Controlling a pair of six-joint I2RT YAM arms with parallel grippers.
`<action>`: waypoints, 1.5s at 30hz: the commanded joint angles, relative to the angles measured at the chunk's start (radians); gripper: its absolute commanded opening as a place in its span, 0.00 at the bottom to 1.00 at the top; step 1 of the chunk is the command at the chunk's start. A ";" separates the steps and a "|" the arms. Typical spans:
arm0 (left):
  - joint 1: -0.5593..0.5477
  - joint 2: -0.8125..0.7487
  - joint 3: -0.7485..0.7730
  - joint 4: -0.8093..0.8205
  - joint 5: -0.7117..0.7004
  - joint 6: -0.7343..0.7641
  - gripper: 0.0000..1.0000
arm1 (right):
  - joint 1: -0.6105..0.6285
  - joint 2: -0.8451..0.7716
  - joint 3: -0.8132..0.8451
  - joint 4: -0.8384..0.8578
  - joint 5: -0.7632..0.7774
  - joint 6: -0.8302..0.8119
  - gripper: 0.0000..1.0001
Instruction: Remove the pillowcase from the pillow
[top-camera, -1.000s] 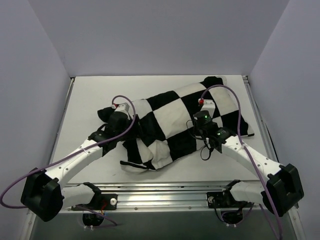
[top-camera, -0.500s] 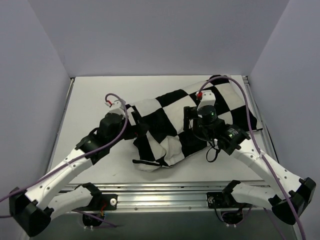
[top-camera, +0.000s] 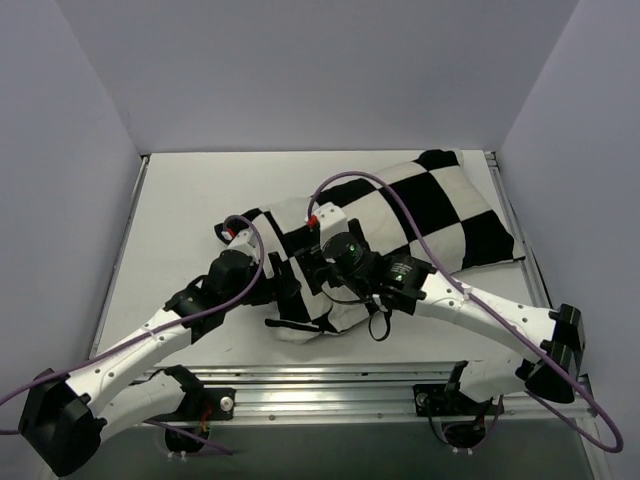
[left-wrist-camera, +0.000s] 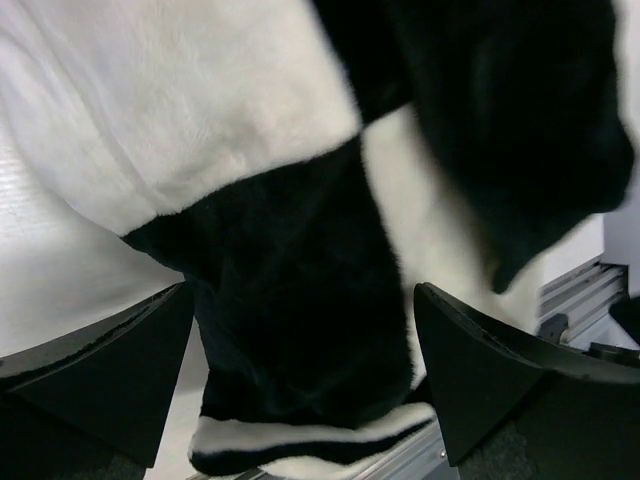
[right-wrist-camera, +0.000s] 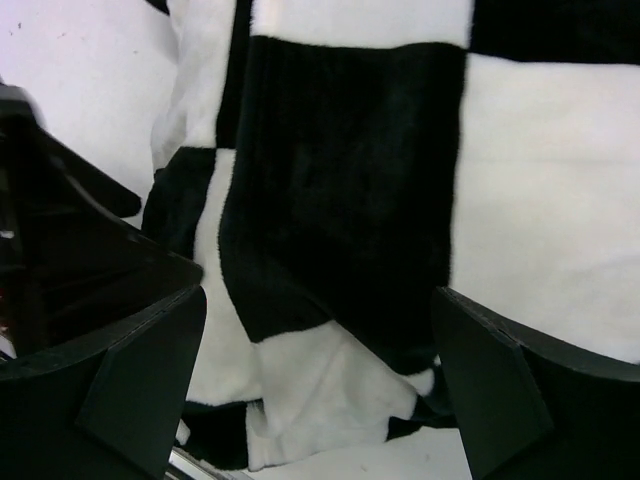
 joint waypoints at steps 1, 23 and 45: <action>0.002 0.055 -0.025 0.197 0.074 -0.027 1.00 | 0.027 0.041 0.021 0.073 0.034 -0.032 0.89; 0.019 0.060 -0.126 0.170 -0.081 -0.073 0.02 | -0.105 0.075 -0.101 0.050 0.261 0.011 0.14; 0.211 -0.034 0.081 -0.078 0.044 0.062 0.67 | -0.399 -0.037 -0.444 0.412 -0.294 0.226 0.00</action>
